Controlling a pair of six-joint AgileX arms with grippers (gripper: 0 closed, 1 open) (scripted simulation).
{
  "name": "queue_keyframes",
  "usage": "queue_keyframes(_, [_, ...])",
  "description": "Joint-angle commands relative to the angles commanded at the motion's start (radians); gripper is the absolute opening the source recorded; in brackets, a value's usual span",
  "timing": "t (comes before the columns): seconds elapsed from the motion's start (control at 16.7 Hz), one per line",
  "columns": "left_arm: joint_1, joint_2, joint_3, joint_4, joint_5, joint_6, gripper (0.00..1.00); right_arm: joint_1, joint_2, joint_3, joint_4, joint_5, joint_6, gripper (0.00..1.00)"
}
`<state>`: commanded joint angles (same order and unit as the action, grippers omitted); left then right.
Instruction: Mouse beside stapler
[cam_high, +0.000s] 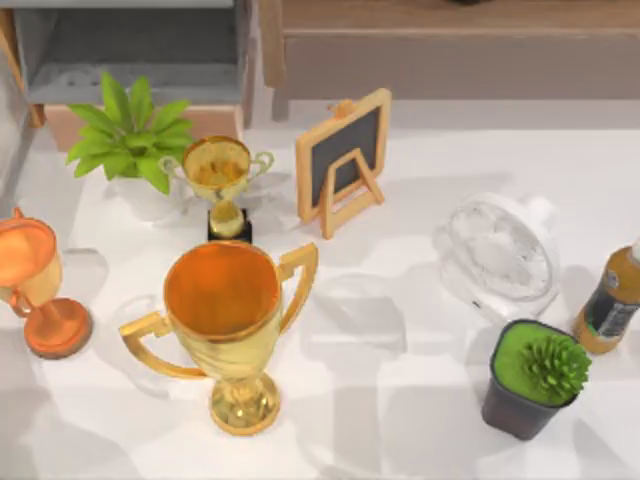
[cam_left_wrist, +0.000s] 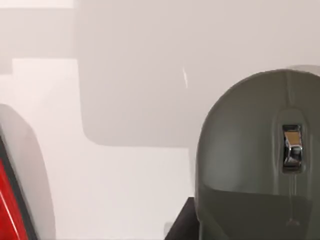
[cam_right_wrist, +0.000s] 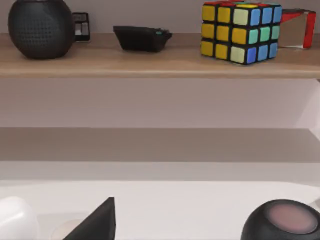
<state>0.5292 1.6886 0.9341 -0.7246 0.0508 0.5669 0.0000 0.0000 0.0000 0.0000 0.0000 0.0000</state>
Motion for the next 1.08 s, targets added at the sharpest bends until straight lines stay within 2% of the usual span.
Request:
queue_keyframes(0.72, [0.000, 0.000, 0.000, 0.000, 0.000, 0.000, 0.98, 0.000, 0.000, 0.000, 0.000, 0.000, 0.000, 1.00])
queue_keyframes(1.08, [0.000, 0.000, 0.000, 0.000, 0.000, 0.000, 1.00, 0.000, 0.000, 0.000, 0.000, 0.000, 0.000, 1.00])
